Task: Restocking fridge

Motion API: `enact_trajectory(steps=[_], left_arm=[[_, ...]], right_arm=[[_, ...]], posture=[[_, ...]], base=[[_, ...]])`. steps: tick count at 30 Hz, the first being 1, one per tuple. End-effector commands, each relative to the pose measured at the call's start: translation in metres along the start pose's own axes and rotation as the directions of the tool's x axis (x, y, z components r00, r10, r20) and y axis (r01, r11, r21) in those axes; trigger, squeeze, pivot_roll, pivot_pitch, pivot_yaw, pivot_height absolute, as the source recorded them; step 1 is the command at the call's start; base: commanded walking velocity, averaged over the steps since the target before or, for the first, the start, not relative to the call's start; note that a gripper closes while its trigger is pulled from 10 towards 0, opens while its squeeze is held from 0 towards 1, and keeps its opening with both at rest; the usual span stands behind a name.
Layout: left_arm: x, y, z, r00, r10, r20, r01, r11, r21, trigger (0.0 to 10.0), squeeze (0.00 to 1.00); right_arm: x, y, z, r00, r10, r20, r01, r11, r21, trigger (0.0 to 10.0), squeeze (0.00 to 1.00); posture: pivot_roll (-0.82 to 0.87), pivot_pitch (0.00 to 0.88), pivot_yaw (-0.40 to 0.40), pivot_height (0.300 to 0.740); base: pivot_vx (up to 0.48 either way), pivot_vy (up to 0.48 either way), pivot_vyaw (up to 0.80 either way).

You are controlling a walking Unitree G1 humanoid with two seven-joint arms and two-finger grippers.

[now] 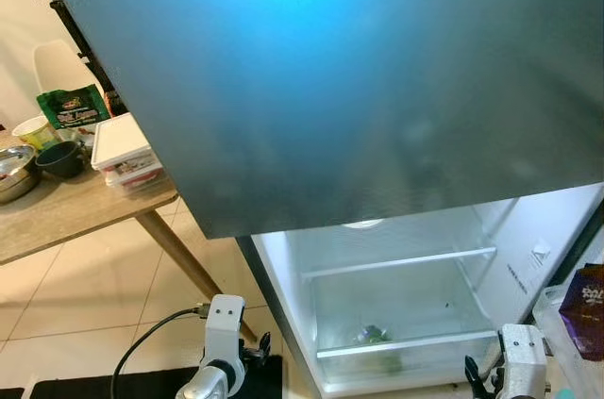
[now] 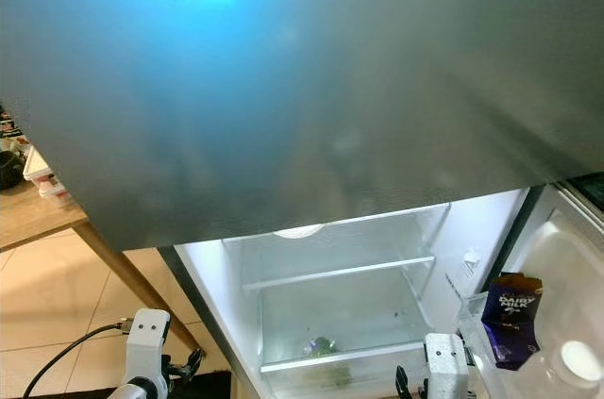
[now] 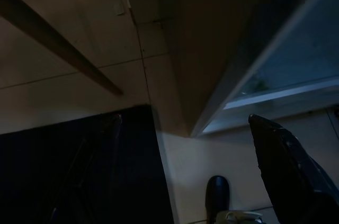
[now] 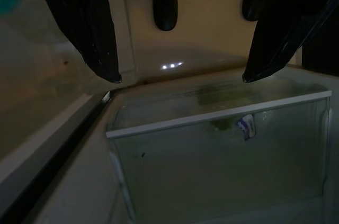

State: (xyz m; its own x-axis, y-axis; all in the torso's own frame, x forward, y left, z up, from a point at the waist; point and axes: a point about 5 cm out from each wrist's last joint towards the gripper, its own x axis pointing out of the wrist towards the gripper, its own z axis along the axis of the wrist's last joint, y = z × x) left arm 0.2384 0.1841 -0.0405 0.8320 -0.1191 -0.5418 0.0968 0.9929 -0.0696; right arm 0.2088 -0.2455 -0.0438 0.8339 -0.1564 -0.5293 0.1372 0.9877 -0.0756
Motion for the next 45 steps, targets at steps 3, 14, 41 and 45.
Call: enact_trajectory(steps=[3, 14, 41, 45], left_arm=[[-0.002, -0.001, -0.008, 1.000, 0.003, -0.025, -0.003, 1.000, -0.013, 10.0, 0.00], [-0.004, 0.000, -0.011, 0.999, 0.009, -0.037, -0.010, 1.000, -0.020, 10.0, 0.00], [-0.001, -0.001, -0.007, 0.999, 0.017, -0.028, -0.017, 1.000, -0.013, 10.0, 0.00], [-0.001, -0.002, -0.007, 1.000, 0.015, -0.028, -0.015, 1.000, -0.017, 10.0, 0.00]], right_arm=[[0.000, 0.002, 0.004, 1.000, 0.008, 0.021, -0.008, 1.000, -0.002, 10.0, 0.00], [0.002, 0.005, 0.011, 0.998, 0.024, 0.053, -0.023, 1.000, -0.019, 10.0, 0.00], [0.003, 0.007, 0.016, 0.998, 0.035, 0.060, -0.034, 0.999, -0.027, 10.0, 0.00], [0.004, 0.008, 0.017, 0.998, 0.036, 0.056, -0.035, 0.999, -0.026, 10.0, 0.00]], posture=[[-0.10, 0.089, 0.100, 0.730], [-0.10, 0.094, 0.090, 0.730], [-0.10, 0.096, 0.089, 0.730], [-0.10, 0.100, 0.091, 0.730]], base=[[-0.326, 0.000, 0.00], [-0.327, 0.000, 0.00], [-0.049, 0.000, 0.00], [0.000, 0.000, 0.00]])
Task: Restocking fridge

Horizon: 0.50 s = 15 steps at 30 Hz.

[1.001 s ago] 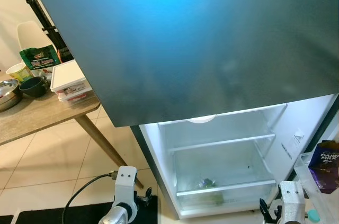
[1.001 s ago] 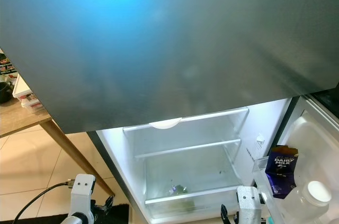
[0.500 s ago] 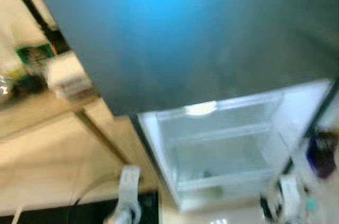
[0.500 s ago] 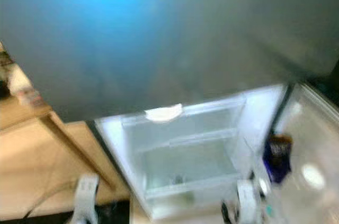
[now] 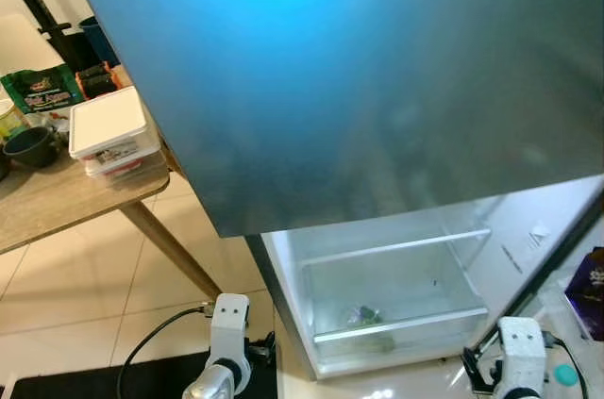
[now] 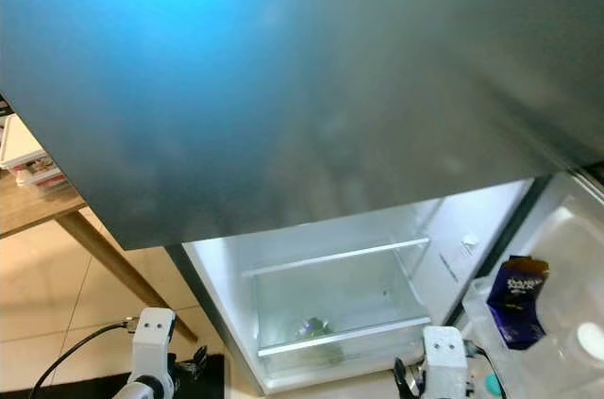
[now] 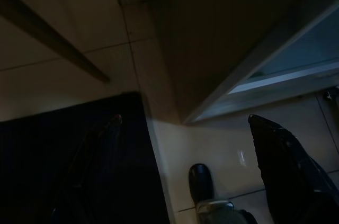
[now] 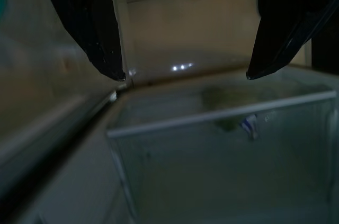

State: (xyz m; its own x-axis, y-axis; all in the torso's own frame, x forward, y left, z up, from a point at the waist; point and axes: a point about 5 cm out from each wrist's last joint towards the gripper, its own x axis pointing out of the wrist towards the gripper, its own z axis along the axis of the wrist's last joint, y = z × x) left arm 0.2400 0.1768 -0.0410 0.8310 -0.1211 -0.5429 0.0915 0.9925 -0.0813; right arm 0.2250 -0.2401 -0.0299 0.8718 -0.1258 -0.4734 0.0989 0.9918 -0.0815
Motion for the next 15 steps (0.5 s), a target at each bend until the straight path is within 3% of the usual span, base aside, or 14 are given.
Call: enact_trajectory(steps=[1, 15], left_arm=[[-0.0038, 0.0055, -0.0071, 0.999, 0.017, -0.026, -0.018, 1.000, -0.005, 10.0, 0.00], [-0.0017, 0.0059, -0.0067, 0.998, 0.023, -0.064, -0.021, 0.999, 0.026, 10.0, 0.00]], right_arm=[[-0.0014, 0.0020, -0.0032, 1.000, 0.005, -0.012, -0.005, 1.000, 0.001, 10.0, 0.00], [-0.0012, 0.0044, -0.0089, 0.998, -0.006, -0.058, 0.006, 1.000, -0.007, 10.0, 0.00]], posture=[[-0.10, 0.102, 0.091, 0.730], [-0.09, 0.101, 0.099, 0.730]], base=[[0.000, 0.000, 0.00], [0.000, 0.000, 0.00]])
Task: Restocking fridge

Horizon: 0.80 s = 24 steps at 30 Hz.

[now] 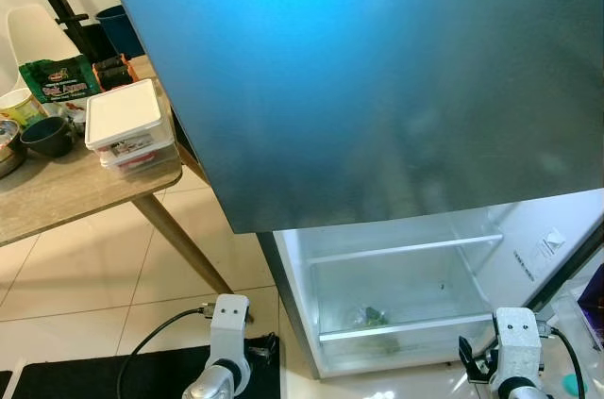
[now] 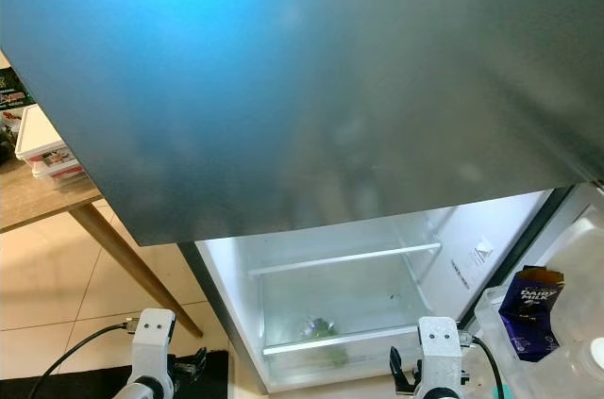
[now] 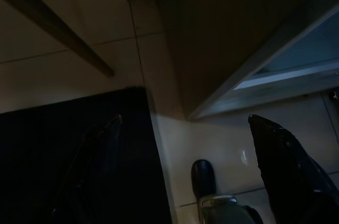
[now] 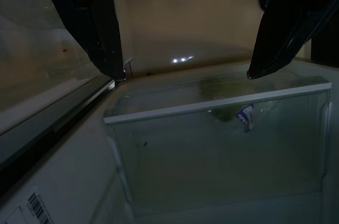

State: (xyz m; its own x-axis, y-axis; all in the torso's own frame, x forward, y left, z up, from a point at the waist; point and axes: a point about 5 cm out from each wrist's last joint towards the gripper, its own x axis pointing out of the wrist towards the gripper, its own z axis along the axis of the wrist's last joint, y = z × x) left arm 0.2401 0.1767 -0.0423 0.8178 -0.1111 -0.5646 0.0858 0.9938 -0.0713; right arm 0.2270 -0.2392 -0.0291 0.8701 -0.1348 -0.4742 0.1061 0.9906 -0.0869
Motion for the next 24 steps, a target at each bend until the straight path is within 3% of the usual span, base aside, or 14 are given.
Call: enact_trajectory(steps=[1, 13, 18, 24], left_arm=[[-0.002, 0.006, -0.006, 0.999, 0.011, -0.043, -0.010, 1.000, 0.022, 10.0, 0.00], [-0.010, 0.011, -0.029, 0.986, 0.048, -0.158, -0.045, 0.999, 0.025, 10.0, 0.00], [-0.015, 0.019, -0.038, 0.976, 0.096, -0.196, -0.102, 0.995, -0.020, 10.0, 0.00], [-0.021, 0.024, -0.048, 0.966, 0.106, -0.236, -0.111, 0.994, -0.006, 10.0, 0.00]], right_arm=[[-0.002, 0.003, -0.012, 0.998, 0.001, -0.066, -0.002, 1.000, -0.013, 10.0, 0.00], [-0.008, -0.003, -0.036, 0.967, -0.060, -0.246, 0.042, 0.996, -0.075, 10.0, 0.00], [-0.008, -0.004, -0.037, 0.963, -0.076, -0.259, 0.063, 0.996, -0.059, 10.0, 0.00], [-0.010, -0.005, -0.041, 0.958, -0.094, -0.270, 0.087, 0.996, -0.037, 10.0, 0.00]], posture=[[-0.09, 0.101, 0.099, 0.730], [-0.08, 0.082, 0.090, 0.730], [-0.08, 0.080, 0.093, 0.730], [-0.07, 0.090, 0.100, 0.730]], base=[[0.000, 0.000, 0.00], [0.000, 0.000, 0.00], [0.000, 0.000, 0.00], [0.000, 0.000, 0.00]])
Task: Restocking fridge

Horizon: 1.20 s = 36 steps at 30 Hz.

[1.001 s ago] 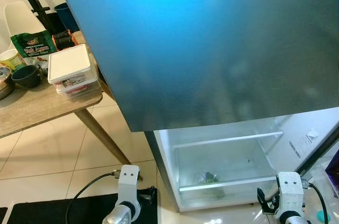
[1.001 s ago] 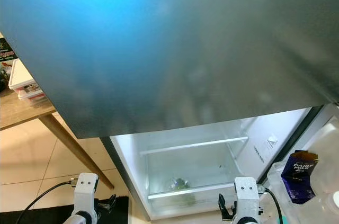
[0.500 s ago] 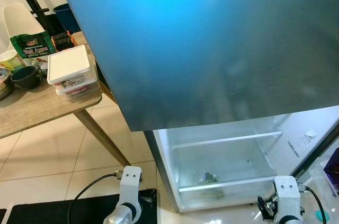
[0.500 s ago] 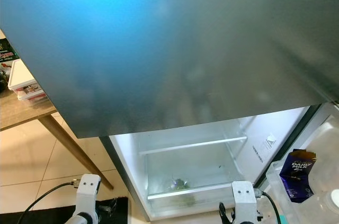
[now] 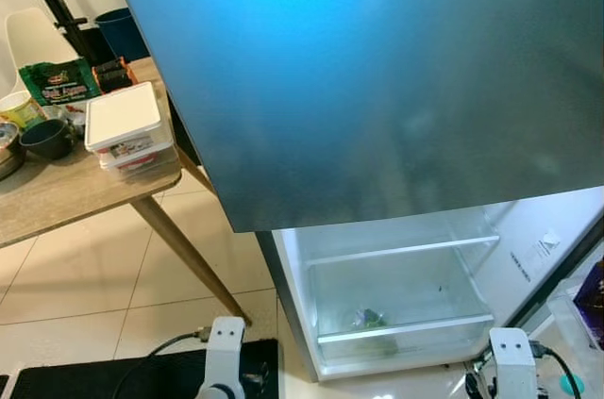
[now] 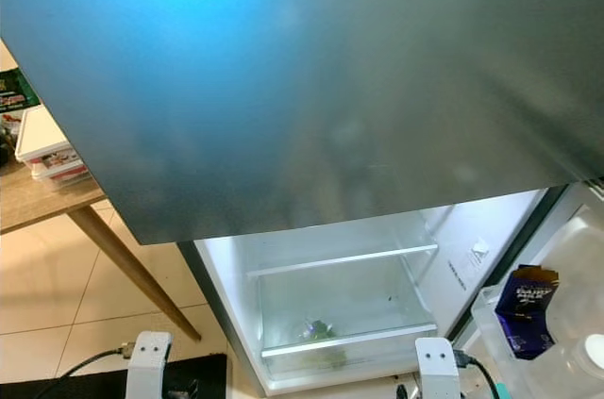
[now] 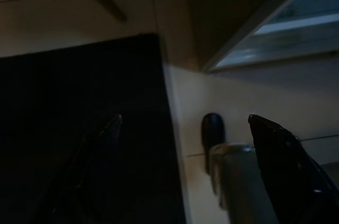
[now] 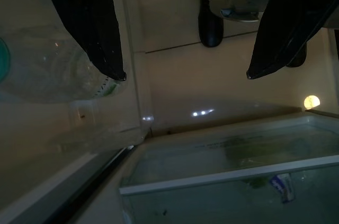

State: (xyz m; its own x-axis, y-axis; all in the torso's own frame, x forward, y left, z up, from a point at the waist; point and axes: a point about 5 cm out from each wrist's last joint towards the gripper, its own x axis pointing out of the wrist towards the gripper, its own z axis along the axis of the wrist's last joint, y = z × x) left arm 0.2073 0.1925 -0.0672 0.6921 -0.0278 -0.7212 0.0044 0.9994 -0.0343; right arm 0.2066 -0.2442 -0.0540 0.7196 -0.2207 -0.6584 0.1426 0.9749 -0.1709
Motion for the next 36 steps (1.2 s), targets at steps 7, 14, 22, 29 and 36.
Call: enact_trajectory(steps=[7, 14, 22, 29, 36], left_arm=[[-0.004, 0.010, -0.009, 0.999, 0.018, -0.027, -0.018, 1.000, 0.005, 10.0, 0.00], [-0.003, 0.010, -0.005, 1.000, 0.005, -0.017, -0.004, 1.000, 0.024, 10.0, 0.00], [0.001, 0.002, 0.003, 1.000, -0.026, -0.001, 0.026, 0.999, 0.021, 10.0, 0.00], [0.003, -0.002, 0.010, 1.000, -0.018, 0.012, 0.018, 1.000, -0.015, 10.0, 0.00], [0.004, -0.006, 0.014, 0.998, -0.058, 0.016, 0.057, 0.998, 0.037, 10.0, 0.00]], right_arm=[[-0.004, -0.003, -0.013, 0.999, -0.013, -0.031, 0.015, 0.999, 0.043, 10.0, 0.00], [-0.005, -0.001, -0.015, 1.000, -0.001, -0.022, 0.002, 0.998, 0.065, 10.0, 0.00], [-0.005, -0.001, -0.015, 1.000, -0.002, -0.017, 0.003, 0.998, 0.069, 10.0, 0.00], [-0.005, -0.002, -0.014, 1.000, 0.007, 0.000, -0.007, 0.998, 0.066, 10.0, 0.00], [-0.005, -0.003, -0.012, 1.000, 0.007, 0.015, -0.007, 0.998, 0.067, 10.0, 0.00]], posture=[[-0.07, 0.101, 0.105, 0.730], [-0.07, 0.084, 0.109, 0.730], [-0.08, 0.079, 0.123, 0.730], [-0.10, 0.063, 0.133, 0.730], [-0.10, 0.055, 0.120, 0.730]], base=[[0.000, 0.000, 0.00], [0.000, 0.000, 0.00], [0.000, 0.000, 0.00], [0.000, 0.000, 0.00], [0.000, 0.000, 0.00]])
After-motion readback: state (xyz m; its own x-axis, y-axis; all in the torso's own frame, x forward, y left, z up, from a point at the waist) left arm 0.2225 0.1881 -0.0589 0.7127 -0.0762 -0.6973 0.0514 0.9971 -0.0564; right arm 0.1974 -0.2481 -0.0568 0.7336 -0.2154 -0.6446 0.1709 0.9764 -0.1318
